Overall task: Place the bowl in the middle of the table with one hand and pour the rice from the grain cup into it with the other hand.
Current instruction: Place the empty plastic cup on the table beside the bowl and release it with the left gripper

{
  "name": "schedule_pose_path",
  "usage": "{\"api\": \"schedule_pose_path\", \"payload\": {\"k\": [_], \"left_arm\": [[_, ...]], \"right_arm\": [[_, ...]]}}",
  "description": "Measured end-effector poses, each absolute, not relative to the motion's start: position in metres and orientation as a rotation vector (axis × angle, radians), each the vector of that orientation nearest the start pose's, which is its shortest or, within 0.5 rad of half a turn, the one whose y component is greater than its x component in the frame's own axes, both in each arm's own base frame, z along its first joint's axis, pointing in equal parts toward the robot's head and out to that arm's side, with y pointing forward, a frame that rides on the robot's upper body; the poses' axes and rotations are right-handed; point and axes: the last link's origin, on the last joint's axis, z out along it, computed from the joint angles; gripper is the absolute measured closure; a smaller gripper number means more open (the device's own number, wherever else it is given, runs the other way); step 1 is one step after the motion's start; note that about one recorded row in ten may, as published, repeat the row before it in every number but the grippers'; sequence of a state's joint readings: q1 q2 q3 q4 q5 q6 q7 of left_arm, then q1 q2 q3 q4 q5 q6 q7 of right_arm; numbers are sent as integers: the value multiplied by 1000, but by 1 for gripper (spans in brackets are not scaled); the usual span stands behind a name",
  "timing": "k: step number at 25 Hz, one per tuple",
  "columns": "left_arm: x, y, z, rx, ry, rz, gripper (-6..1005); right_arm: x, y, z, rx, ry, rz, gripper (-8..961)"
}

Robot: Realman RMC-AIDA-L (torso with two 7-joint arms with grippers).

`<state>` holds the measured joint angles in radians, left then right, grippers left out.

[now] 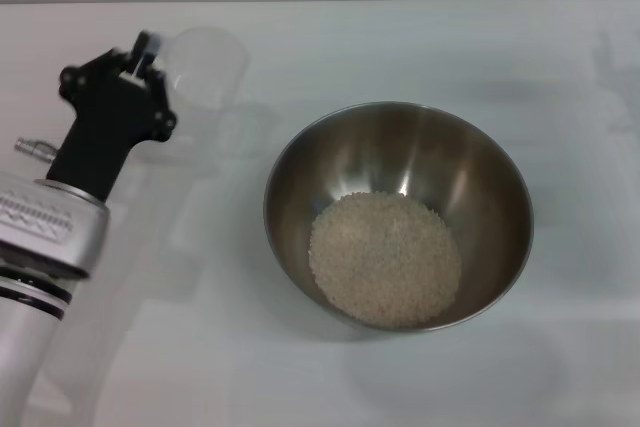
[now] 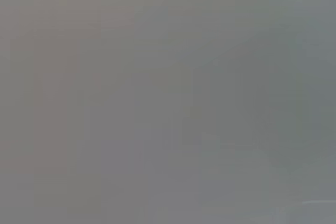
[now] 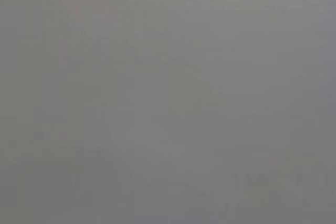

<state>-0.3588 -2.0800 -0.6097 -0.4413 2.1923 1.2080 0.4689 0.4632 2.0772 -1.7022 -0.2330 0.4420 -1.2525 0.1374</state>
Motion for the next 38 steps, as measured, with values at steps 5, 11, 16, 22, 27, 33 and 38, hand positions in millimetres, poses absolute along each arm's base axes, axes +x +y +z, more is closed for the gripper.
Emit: {"api": "schedule_pose_path", "payload": {"k": [5,11,16,22,27,33,38], "left_arm": [[-291,314,-63,-1728,-353,-531,962],[-303,318,-68,-1723,-498,-508,961],[-305,319,-72,-1739,-543,-489,960],[-308,316,-73,-1742,-555,-485,959],[-313,311,-73,-1730,-613,-510,958],[-323,300,-71,-1707,-667,-524,858],[-329,281,-69,-1690,-660,-547,679]], "right_arm": [[299,359,40,-1372,372,863,463],[298,360,40,-1371,373,871,463],[298,359,40,-1372,377,873,464],[299,359,39,-1375,377,870,463],[299,359,39,-1383,373,868,463],[299,359,39,-1385,373,866,463],[301,359,38,-1390,379,857,464]]}}
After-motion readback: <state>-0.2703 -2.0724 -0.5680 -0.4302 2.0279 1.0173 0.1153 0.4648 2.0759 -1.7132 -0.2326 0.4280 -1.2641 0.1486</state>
